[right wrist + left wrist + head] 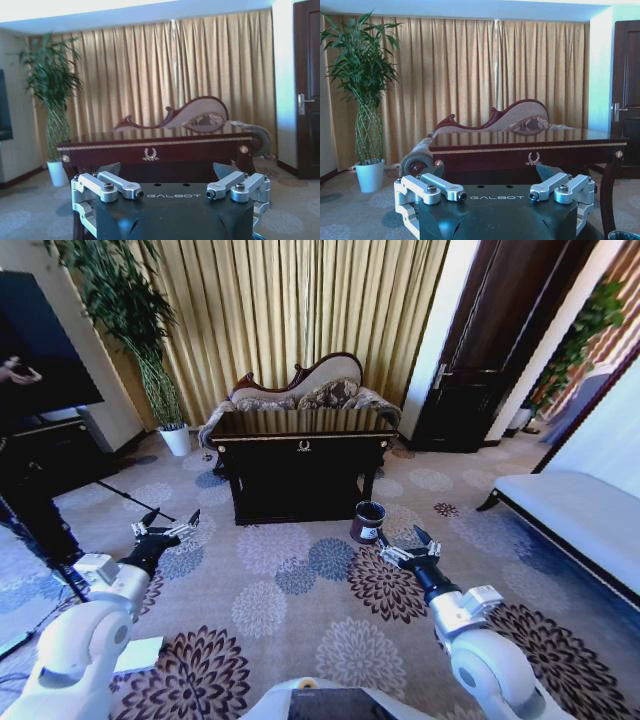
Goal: Move to the front of the table and place the trash on the table into the trash bin.
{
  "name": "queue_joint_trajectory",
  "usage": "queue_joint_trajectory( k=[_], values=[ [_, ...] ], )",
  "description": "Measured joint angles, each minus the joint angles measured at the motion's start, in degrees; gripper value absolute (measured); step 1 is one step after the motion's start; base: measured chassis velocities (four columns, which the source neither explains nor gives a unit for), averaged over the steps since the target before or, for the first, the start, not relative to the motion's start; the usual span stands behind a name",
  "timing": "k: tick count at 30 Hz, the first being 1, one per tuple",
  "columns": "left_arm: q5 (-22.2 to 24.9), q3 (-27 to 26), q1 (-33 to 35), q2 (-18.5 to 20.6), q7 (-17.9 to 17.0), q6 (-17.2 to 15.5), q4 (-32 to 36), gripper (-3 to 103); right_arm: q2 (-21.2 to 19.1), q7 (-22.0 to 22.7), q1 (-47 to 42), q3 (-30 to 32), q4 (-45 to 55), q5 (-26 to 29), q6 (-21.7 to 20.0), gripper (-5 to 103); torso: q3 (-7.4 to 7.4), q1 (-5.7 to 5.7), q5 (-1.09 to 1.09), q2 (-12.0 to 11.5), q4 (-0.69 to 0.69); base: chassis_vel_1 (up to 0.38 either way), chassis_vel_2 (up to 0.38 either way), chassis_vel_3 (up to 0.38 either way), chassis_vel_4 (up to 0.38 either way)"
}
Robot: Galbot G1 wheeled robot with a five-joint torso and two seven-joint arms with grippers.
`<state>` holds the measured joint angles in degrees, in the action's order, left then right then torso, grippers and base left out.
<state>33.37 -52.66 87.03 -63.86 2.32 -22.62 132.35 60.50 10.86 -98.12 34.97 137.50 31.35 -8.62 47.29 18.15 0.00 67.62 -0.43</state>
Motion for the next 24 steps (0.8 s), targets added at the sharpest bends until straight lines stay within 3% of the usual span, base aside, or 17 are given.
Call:
queue_joint_trajectory(
  k=[11,19,24],
  values=[
    [2.0,0.6,-0.4,-0.2,0.3,0.5,0.5,100,-1.8,1.2,-0.7,-0.2,3.7,4.5,-4.1,100,-0.04,-0.08,0.00,0.1,0.00,0.000,0.000,0.000,0.000],
    [2.2,0.5,0.0,-0.2,0.4,1.0,1.0,100,-2.4,1.4,-0.8,-0.8,4.5,4.4,-4.1,100,-0.03,-0.07,0.00,0.1,0.00,0.000,0.000,0.000,0.000],
    [2.4,0.7,0.2,-1.0,-1.5,0.7,2.1,100,-1.8,4.7,0.5,-0.8,3.7,0.6,-2.3,100,-0.03,-0.07,-0.01,0.1,0.00,0.000,0.000,0.000,0.000]
  ],
)
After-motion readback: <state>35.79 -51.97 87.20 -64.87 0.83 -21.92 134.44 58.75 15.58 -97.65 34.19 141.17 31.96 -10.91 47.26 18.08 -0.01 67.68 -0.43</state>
